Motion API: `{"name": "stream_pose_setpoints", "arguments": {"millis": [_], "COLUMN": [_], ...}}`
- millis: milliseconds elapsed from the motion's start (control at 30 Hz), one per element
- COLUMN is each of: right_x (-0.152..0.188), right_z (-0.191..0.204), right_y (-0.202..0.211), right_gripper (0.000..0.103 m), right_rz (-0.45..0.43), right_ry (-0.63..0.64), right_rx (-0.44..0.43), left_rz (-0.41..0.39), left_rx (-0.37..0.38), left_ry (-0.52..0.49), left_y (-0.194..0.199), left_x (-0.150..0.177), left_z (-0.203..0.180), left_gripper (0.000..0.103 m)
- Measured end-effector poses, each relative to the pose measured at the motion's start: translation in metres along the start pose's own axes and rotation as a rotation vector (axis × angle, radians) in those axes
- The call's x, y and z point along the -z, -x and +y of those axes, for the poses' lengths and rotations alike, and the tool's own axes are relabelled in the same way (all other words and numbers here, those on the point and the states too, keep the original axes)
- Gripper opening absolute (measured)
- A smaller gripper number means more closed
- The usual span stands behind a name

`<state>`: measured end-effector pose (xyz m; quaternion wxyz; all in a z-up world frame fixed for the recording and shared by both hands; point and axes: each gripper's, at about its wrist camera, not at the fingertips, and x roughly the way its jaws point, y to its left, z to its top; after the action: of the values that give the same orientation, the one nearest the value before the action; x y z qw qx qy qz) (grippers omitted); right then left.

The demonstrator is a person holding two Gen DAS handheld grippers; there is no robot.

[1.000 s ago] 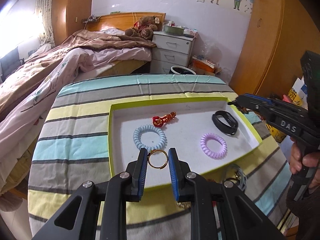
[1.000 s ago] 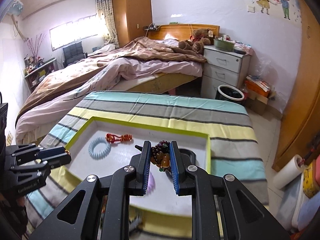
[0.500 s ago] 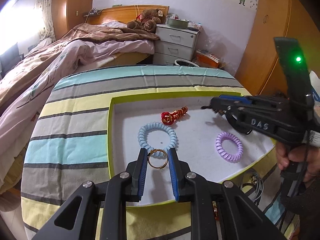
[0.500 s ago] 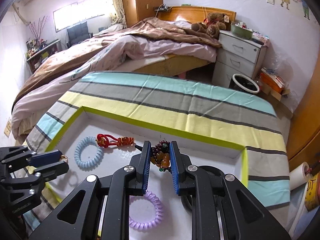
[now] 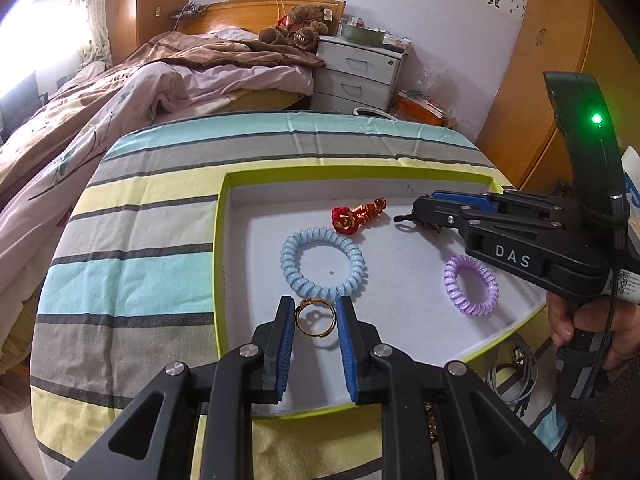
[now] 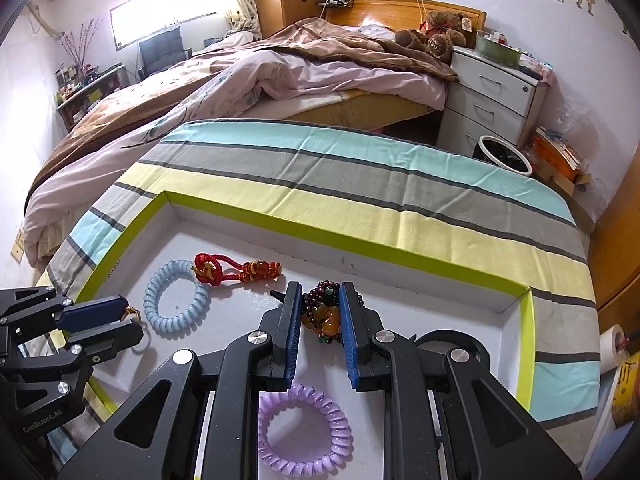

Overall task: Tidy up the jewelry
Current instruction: 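Open both grippers to drop the gold ring and bead bracelet in the box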

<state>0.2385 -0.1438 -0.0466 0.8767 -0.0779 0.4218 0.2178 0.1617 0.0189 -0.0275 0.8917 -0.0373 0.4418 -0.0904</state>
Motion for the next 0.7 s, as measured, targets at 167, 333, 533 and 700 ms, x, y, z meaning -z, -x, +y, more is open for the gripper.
{"name": "stream_pose_setpoints", "arguments": {"millis": [167,333,533,700], "right_x": [-0.0007,-0.0003,0.0003,-0.0002], "right_z": [0.0022,0.0015,0.0008,0.0], "right_y": [-0.0006,-0.0006,0.0007,0.0025], "right_gripper": [0.02,0.02,0.023,0.039], "right_rz": [0.001,-0.002,-0.009,-0.016], "right_ry": [0.013,0.003,-0.006,-0.011], "right_rx": [0.008,0.003,-0.004,-0.006], "left_rz": [0.002,0.004,0.004,0.004], "left_rx": [-0.002,-0.003,-0.006,-0.002], "left_ry": [-0.005,-0.009,-0.006,-0.002], "left_y": [-0.002,-0.006,-0.0074,-0.0051], "left_x": [-0.0004,-0.0012,-0.0005,-0.0004], "left_z": [-0.0002,0.0016,0.0006,0.0], "left_gripper": [0.022,0.022,0.022,0.025]}}
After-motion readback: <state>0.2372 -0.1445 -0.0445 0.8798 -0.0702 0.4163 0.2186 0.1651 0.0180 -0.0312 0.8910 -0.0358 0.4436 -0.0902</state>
